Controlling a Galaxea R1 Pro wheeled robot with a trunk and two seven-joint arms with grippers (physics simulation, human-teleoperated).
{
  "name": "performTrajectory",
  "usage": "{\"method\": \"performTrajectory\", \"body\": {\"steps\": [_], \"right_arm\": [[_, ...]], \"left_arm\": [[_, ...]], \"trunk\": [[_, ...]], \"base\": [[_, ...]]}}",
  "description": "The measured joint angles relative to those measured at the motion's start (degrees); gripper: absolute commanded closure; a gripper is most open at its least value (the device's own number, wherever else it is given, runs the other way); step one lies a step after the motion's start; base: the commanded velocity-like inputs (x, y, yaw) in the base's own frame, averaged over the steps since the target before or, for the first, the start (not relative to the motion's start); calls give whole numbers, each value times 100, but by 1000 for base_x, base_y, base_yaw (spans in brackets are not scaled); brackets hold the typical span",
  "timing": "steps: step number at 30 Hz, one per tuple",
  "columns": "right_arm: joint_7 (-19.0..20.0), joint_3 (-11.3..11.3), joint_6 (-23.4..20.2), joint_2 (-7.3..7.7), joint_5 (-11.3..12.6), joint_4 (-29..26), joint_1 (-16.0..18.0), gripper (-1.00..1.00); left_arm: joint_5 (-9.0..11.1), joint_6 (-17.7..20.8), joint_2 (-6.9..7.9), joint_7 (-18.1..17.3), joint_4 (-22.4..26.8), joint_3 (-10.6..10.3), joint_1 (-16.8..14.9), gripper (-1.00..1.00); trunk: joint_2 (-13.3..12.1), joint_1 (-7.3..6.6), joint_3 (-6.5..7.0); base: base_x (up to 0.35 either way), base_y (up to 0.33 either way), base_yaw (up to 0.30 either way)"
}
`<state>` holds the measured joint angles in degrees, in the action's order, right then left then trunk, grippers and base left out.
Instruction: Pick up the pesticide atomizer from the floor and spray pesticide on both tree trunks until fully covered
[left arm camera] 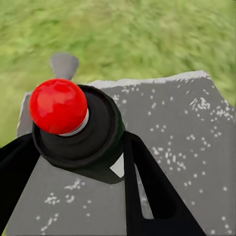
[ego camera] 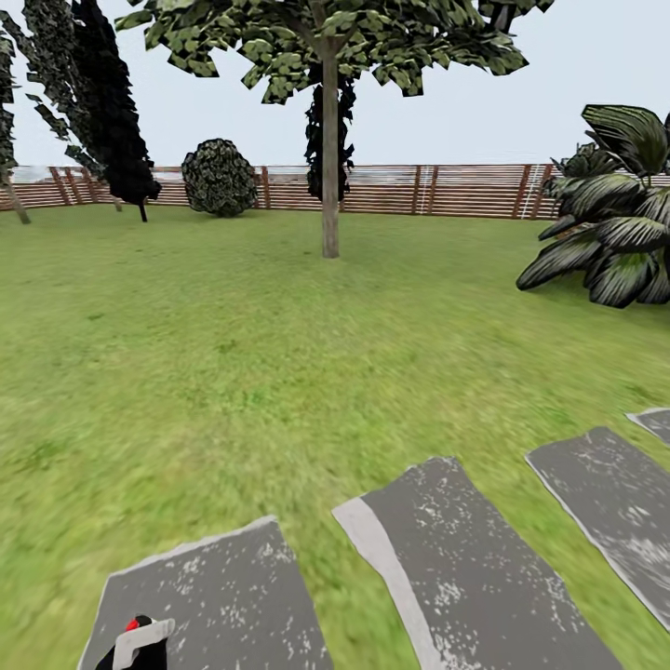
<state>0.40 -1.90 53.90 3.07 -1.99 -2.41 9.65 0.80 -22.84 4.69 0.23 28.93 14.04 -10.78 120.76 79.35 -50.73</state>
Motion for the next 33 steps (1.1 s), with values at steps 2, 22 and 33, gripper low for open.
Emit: {"method": "performTrajectory", "body": {"steps": [2, 22, 33], "right_arm": [[0, 0, 0, 0, 0, 0, -1, -100], [0, 0, 0, 0, 0, 0, 0, -100], [0, 0, 0, 0, 0, 0, 0, -100]], "left_arm": [[0, 0, -1, -1, 2, 0, 0, 100], [1, 0, -3, 0, -10, 0, 1, 100], [0, 0, -3, -2, -15, 0, 1, 100]], "trunk": [[0, 0, 0], [0, 0, 0], [0, 0, 0]], "base": [[340, 0, 0], [340, 0, 0], [340, 0, 0]]}}
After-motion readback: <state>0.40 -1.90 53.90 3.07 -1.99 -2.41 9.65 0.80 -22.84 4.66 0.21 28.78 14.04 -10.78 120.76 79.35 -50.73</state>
